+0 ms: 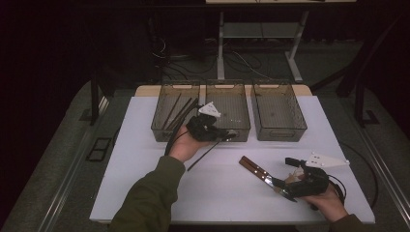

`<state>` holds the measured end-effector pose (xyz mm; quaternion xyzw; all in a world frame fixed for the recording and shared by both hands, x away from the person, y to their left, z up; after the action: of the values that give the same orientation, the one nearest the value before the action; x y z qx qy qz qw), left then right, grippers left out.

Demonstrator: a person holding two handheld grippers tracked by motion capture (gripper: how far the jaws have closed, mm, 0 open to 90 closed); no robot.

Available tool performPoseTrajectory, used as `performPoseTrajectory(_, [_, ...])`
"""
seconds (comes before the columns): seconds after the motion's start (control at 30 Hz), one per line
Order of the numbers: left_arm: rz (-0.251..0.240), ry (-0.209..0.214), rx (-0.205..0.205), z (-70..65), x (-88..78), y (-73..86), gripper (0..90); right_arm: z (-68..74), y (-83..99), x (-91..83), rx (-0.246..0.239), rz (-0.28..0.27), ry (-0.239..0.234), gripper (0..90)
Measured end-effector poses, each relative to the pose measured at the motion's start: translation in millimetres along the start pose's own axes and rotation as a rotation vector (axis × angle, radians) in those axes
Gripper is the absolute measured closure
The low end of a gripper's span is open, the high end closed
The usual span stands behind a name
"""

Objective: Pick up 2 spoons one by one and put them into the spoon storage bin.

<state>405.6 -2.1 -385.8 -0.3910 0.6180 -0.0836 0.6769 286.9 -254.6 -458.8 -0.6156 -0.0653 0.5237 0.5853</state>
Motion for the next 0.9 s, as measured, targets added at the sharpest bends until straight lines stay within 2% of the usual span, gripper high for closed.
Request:
performPoseTrajectory(0.13, [-0.008,-0.029,0.006,14.3,-4.3,-13.1,88.5,0.6,-0.1,0.0,0.000,0.001,-0.002,1.8])
performPoseTrajectory(0.17, [-0.016,-0.035,-0.005,17.9,-4.3,-17.1,88.5,0.6,-0.1,-0.1,0.000,0.001,-0.002,1.8])
performPoseTrajectory(0.27, [-0.026,-0.059,-0.005,32.0,-5.0,-29.5,88.5,0.2,-0.2,-0.6,-0.002,0.000,-0.005,1.8])
performPoseTrajectory(0.5, [-0.027,-0.110,-0.023,62.4,0.3,-53.3,88.5,0.4,-0.5,-2.0,0.013,-0.009,-0.011,1.8])
performPoseTrajectory(0.67, [-0.018,-0.147,-0.052,80.3,8.0,-62.1,88.5,1.5,-0.8,-2.1,0.010,-0.014,-0.019,1.8])
performPoseTrajectory(0.9, [-0.013,-0.172,-0.099,100.2,21.4,-67.6,88.5,1.9,-0.8,-2.4,0.009,-0.013,-0.020,1.8])
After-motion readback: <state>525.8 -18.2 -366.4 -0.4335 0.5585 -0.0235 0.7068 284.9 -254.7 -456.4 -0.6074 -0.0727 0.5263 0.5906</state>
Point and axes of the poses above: each handheld gripper's, and its own axes: x roughly forward along the jaws, y roughly out of its underside, z roughly to its left, the point moved 6 cm from there along x, roughly forward along the jaws, and after that the axes turned 10 degrees about z, right-handed, at the moved point
